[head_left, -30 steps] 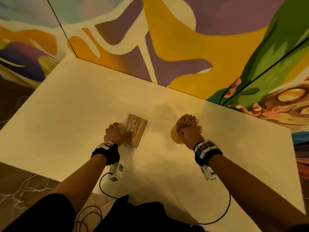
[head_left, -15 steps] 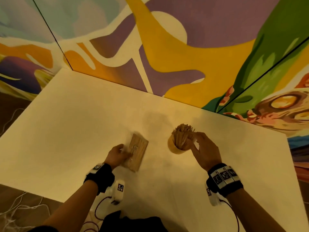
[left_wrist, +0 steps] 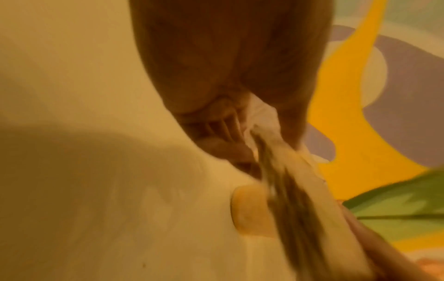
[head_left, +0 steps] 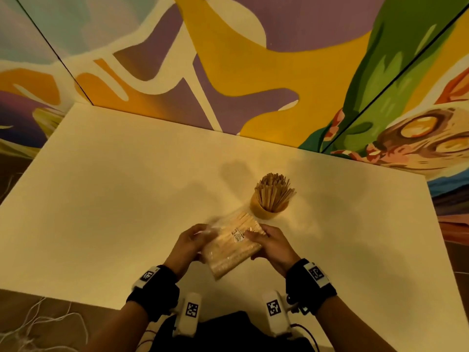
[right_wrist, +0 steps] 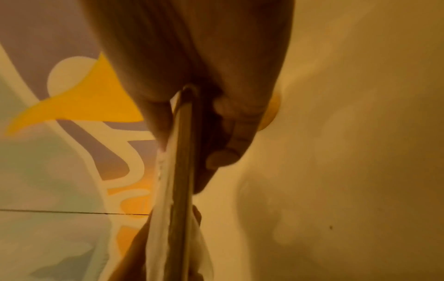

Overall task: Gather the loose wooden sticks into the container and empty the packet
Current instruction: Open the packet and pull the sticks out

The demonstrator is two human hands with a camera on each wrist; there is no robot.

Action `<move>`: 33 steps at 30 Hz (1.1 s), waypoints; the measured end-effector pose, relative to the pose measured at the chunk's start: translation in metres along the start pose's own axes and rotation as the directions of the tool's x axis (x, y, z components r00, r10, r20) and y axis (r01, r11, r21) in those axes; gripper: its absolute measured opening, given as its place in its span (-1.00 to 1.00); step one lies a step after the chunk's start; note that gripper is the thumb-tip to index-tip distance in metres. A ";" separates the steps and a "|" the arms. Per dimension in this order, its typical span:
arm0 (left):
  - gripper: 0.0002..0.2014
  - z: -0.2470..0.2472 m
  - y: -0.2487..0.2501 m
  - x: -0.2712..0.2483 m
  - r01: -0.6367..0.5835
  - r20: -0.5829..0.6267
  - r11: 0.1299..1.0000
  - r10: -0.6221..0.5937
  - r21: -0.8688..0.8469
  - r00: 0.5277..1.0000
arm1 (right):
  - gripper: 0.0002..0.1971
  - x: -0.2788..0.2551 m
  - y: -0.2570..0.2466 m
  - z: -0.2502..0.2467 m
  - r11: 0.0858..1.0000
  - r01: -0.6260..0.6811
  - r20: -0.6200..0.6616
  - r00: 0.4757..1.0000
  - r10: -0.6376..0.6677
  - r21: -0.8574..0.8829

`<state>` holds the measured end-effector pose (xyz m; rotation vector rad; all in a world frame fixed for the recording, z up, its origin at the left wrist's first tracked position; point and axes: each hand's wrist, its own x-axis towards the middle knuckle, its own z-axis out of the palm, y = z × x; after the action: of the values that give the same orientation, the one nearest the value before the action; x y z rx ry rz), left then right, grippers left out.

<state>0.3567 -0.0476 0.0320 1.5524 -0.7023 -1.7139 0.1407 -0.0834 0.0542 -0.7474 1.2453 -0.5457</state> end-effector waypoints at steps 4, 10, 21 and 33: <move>-0.56 0.000 -0.010 0.000 -0.019 -0.160 0.986 -0.008 -0.166 0.987 | -0.83 -0.005 0.007 0.012 0.984 0.049 -0.118 0.993 -0.029 0.169; -0.76 0.025 0.001 -0.007 -0.068 -0.207 0.967 0.017 -0.244 0.978 | -0.72 -0.018 0.010 0.032 0.972 -0.035 -0.001 0.999 0.036 0.232; -0.75 0.042 0.021 -0.016 -0.171 -0.147 0.912 0.124 -0.372 0.981 | -0.52 -0.008 0.049 0.034 0.892 -0.385 0.317 0.898 0.304 0.237; -0.83 -0.020 0.003 -0.022 -0.198 -0.352 0.979 0.167 -0.054 0.921 | -0.70 -0.018 -0.009 -0.054 0.943 0.330 -0.459 0.831 -0.315 -0.050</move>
<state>0.3773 -0.0305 0.0454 1.6157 -0.5611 -1.2740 0.0841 -0.0872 0.0651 -0.8366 1.5543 -1.0692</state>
